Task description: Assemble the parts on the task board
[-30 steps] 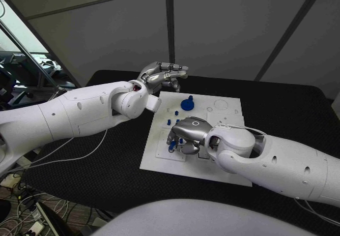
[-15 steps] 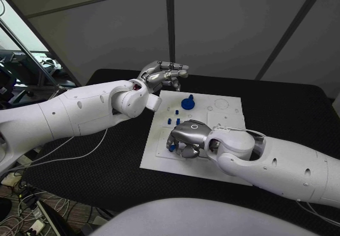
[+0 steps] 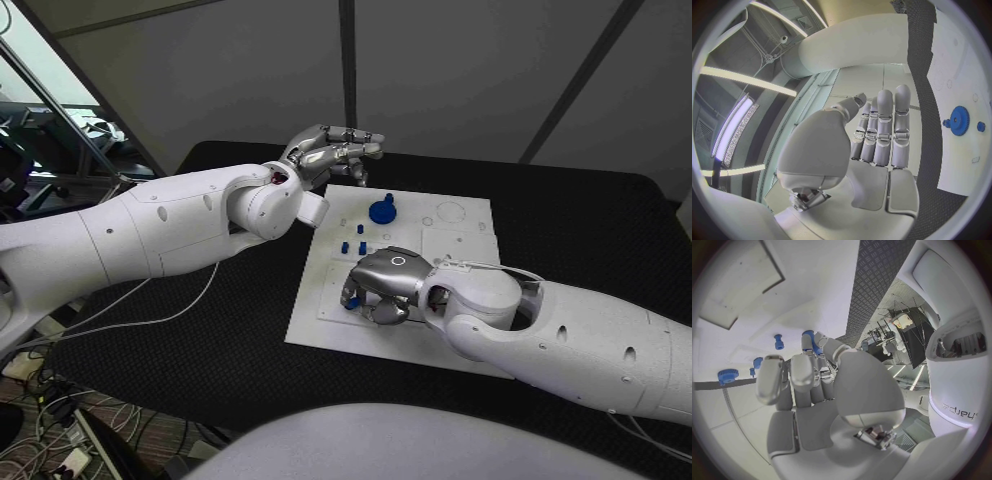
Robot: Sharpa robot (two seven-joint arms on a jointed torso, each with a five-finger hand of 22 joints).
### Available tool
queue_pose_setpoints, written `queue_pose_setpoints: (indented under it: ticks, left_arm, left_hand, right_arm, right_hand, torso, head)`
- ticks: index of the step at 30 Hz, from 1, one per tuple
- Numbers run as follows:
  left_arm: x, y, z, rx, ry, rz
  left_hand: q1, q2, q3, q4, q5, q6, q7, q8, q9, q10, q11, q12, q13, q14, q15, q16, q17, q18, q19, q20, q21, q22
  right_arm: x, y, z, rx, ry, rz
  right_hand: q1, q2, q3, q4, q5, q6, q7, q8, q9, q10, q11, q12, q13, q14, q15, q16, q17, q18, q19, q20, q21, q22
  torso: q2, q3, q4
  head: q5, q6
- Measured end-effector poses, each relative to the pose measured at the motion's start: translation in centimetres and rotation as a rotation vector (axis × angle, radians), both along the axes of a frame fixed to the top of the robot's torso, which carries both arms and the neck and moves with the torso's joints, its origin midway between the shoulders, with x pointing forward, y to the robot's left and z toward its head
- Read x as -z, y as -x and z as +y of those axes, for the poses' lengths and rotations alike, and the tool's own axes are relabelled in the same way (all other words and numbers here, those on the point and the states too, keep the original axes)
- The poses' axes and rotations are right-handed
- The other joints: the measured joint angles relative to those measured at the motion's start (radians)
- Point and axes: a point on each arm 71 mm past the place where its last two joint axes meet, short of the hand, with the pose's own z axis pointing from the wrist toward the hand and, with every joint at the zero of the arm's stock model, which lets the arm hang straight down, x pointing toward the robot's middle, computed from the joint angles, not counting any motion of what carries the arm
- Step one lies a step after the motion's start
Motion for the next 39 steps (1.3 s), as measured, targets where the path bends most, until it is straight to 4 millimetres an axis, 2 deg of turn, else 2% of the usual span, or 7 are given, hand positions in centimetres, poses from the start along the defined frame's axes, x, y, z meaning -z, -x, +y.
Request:
queue_pose_setpoints:
  ticks: [2,5,9,17,28,34,39]
  left_arm:
    - [0.0,0.0,0.0,0.0,0.0,0.0]
    - [0.0,0.0,0.0,0.0,0.0,0.0]
    - [0.0,0.0,0.1,0.0,0.0,0.001]
    - [0.0,0.0,0.0,0.003,0.0,0.002]
    - [0.0,0.0,0.0,0.007,0.0,0.005]
    - [0.0,0.0,0.0,0.009,0.0,0.007]
    - [0.1,0.0,0.2,0.009,-0.002,0.008]
  left_hand:
    - [0.0,0.0,0.0,0.0,0.0,0.0,0.0,0.0,0.0,0.0,0.0,0.0,0.0,0.0,0.0,0.0,0.0,0.0,0.0,0.0,0.0,0.0]
    - [0.0,0.0,0.0,0.0,0.0,0.0,0.0,0.0,0.0,0.0,0.0,0.0,0.0,0.0,0.0,0.0,-0.001,0.0,0.0,0.0,0.0,0.0]
    - [0.0,0.0,0.0,0.0,0.0,0.0,0.0,0.0,0.0,0.0,0.0,0.0,0.0,0.0,0.0,0.0,-0.001,0.0,0.0,0.0,0.0,0.0]
    - [0.0,0.0,0.0,0.0,0.0,0.0,0.0,0.0,0.0,0.0,0.0,0.0,0.0,0.0,0.0,0.0,-0.001,0.0,0.0,0.0,0.0,0.0]
    - [0.0,0.0,-0.003,0.003,0.0,0.0,0.0,0.0,0.0,-0.004,0.004,0.0,0.0,0.0,0.0,0.0,-0.002,0.0,0.0,0.0,0.0,-0.001]
    - [0.0,0.0,-0.003,0.003,0.0,0.0,0.0,0.0,0.0,-0.004,0.004,0.0,0.0,0.0,0.0,0.0,-0.002,0.0,0.0,0.0,0.0,-0.001]
    - [0.0,0.0,-0.003,0.003,0.0,0.0,0.0,0.0,0.0,-0.004,0.004,0.0,0.0,0.0,0.0,0.0,-0.002,0.0,0.0,0.0,0.0,-0.001]
  right_arm:
    - [0.0,0.0,0.1,0.001,0.001,-0.002]
    - [0.0,-0.1,0.3,0.003,0.002,-0.005]
    - [0.3,-0.2,0.2,0.013,0.012,-0.006]
    - [0.5,-0.3,0.4,0.025,0.022,-0.009]
    - [0.2,-0.3,0.0,0.042,-0.011,-0.03]
    - [-0.6,-0.2,-1.7,0.068,-0.089,-0.062]
    - [-1.6,0.1,-4.5,0.111,-0.15,-0.068]
  right_hand:
    - [-0.007,-0.007,-0.002,0.002,0.0,-0.001,0.001,0.0,0.0,-0.008,0.008,-0.009,0.0,0.0,0.0,0.0,0.0,0.0,0.0,0.0,0.0,0.0]
    - [-0.02,-0.02,-0.013,0.013,0.0,-0.026,0.022,-0.023,-0.002,-0.025,0.019,-0.024,-0.003,-0.002,0.003,0.0,0.0,0.0,-0.002,0.006,0.0,0.001]
    - [-0.039,-0.03,-0.02,0.02,0.001,-0.087,0.02,-0.042,-0.021,-0.062,0.018,-0.04,-0.012,0.0,0.011,0.005,0.0,0.0,-0.006,0.013,0.0,0.001]
    - [-0.05,-0.041,-0.028,0.028,0.001,-0.221,-0.002,-0.042,-0.035,-0.091,0.019,-0.04,-0.011,0.0,0.011,0.012,-0.001,0.0,-0.006,0.013,0.0,0.0]
    - [-0.057,-0.048,-0.045,0.036,0.001,-0.306,-0.033,-0.042,-0.036,-0.108,0.021,-0.04,-0.009,0.0,0.011,0.012,-0.014,0.0,-0.011,0.018,-0.005,-0.012]
    - [-0.057,-0.048,-0.047,0.036,0.001,-0.319,-0.036,-0.042,-0.036,-0.111,0.024,-0.04,-0.007,0.0,0.011,0.012,-0.02,0.0,-0.013,0.02,-0.01,-0.02]
    - [-0.053,-0.052,-0.054,0.043,0.001,-0.248,0.002,-0.022,-0.022,-0.086,0.012,-0.022,0.004,0.0,0.011,0.008,-0.026,0.0,-0.013,0.02,-0.01,-0.02]
  torso:
    - [0.0,-0.0001,0.0]
    - [0.001,-0.0002,0.0]
    - [0.001,-0.0006,0.0]
    - [0.001,-0.0007,0.0]
    - [0.0,0.0,0.0002]
    - [0.0,0.0005,0.0]
    - [-0.002,0.0001,-0.001]
  head:
    - [0.0,0.001]
    - [-0.002,0.001]
    - [-0.002,0.001]
    - [0.0,-0.003]
    - [0.0,-0.003]
    - [-0.007,-0.001]
    - [-0.027,0.008]
